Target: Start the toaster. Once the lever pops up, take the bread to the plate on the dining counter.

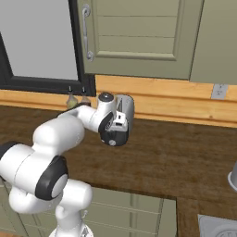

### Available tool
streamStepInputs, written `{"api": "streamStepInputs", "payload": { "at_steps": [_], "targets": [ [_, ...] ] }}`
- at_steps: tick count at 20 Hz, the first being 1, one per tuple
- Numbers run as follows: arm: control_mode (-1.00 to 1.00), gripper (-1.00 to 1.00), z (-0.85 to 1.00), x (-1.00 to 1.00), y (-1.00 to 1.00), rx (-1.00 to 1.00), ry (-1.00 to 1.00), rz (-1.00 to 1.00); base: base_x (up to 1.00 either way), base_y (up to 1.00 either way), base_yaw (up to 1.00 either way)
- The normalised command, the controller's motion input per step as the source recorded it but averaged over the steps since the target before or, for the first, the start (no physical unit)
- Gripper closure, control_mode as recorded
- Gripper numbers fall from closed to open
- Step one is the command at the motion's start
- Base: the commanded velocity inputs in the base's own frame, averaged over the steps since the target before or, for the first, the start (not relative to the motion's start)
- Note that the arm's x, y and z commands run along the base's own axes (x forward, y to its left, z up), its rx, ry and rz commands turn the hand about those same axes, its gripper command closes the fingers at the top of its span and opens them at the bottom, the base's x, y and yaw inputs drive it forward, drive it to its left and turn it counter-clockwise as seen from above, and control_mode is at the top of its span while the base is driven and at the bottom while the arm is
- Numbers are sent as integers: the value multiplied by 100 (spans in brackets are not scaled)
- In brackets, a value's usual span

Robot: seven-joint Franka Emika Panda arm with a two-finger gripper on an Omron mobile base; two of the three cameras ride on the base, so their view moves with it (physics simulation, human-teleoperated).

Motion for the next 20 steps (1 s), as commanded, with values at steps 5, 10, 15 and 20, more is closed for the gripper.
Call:
{"api": "streamStepInputs", "payload": {
  "at_steps": [5,10,15,20],
  "targets": [
    [-100,100,0,18,-5,0,0,1,0,0,0],
    [-100,100,-1,32,-1,0,0,0,0,0,0],
    [-100,100,-13,36,0,0,1,0,0,0,0],
    [-100,100,-11,27,0,0,0,0,0,0,0]
  ]
}}
